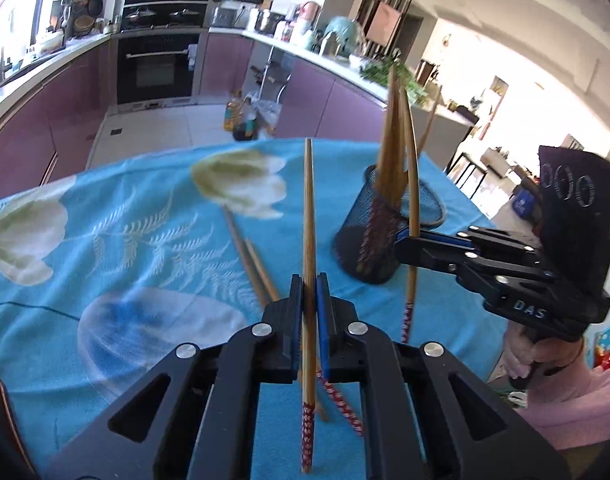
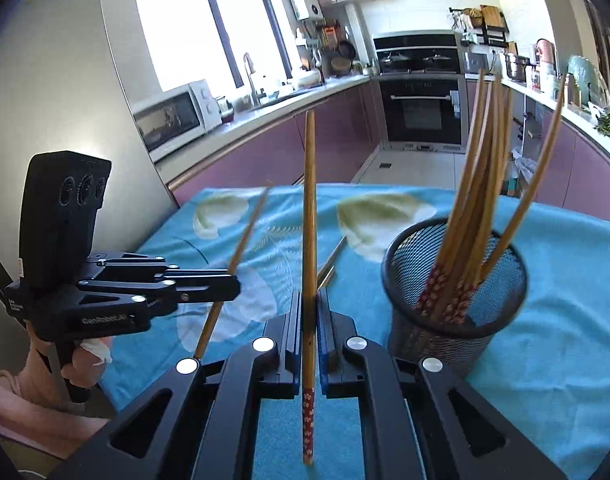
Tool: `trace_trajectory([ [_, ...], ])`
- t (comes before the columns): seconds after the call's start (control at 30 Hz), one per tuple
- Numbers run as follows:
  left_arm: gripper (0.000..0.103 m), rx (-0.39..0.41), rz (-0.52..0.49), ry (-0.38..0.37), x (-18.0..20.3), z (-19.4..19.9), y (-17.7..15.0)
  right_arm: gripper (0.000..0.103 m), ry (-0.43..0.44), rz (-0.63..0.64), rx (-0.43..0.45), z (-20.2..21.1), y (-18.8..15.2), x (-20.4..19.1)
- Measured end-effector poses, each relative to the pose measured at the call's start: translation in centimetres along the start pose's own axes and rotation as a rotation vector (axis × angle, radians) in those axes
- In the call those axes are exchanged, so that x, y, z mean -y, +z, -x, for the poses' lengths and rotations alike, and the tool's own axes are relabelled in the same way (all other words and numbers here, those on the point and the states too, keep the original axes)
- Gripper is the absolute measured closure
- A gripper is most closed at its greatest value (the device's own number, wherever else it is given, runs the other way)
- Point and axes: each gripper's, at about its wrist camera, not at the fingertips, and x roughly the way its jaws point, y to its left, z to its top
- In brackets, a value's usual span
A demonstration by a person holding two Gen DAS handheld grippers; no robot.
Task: Organize utensils
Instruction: 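Lift both chopsticks upright and carry them over the mesh cup, then lower both chopsticks into the mesh cup and open both grippers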
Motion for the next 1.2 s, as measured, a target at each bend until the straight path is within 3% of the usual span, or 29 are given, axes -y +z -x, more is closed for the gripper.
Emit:
trace_trajectory([
  [0.3,0.095,0.113,-0.031,-0.106,2.2,4.1,2.3,0.097,0.001,-0.012,0.099,3.3,1.6,1.0],
  [0.7,0.096,0.249,-0.069,-0.198,5.3,4.7,8.3,0.097,-0.076,0.015,0.247,6.7,4.8,2.9],
  [1.03,0.096,0.294,-0.106,-0.187,7.7,3.9,12.1,0.097,-0.125,0.016,0.310,6.4,7.0,4.8],
  [1.2,0.096,0.234,-0.141,-0.135,8.9,1.4,12.1,0.097,-0.135,-0.011,0.276,4.6,6.4,5.6],
])
